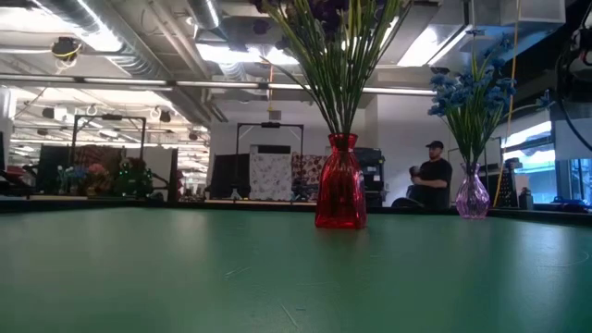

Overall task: Sort flowers into vase by color
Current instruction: Put the red flowers into the transparent vase

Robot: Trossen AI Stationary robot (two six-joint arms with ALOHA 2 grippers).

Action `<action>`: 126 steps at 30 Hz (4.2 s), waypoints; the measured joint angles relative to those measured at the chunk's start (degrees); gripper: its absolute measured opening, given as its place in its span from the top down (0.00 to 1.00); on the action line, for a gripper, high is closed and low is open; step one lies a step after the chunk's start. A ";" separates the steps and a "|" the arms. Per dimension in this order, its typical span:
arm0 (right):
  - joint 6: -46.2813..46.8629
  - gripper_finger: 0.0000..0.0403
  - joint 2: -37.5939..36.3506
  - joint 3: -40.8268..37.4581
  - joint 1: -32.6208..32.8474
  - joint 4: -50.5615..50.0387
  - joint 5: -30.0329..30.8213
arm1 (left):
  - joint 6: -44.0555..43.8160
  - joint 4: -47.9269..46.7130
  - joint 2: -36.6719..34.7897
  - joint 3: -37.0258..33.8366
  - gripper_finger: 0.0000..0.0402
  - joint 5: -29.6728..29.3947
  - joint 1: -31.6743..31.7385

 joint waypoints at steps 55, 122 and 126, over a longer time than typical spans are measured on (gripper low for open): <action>-71.85 0.27 26.45 13.52 -34.25 73.94 -1.09 | 75.92 103.05 16.01 5.90 1.00 50.46 28.16; -54.91 0.96 23.33 13.52 -44.28 76.25 -25.84 | 65.52 85.53 12.26 5.92 0.71 57.48 27.01; -58.52 0.97 17.50 13.56 -44.28 72.88 -23.16 | 68.60 83.02 10.76 5.97 0.66 57.84 22.82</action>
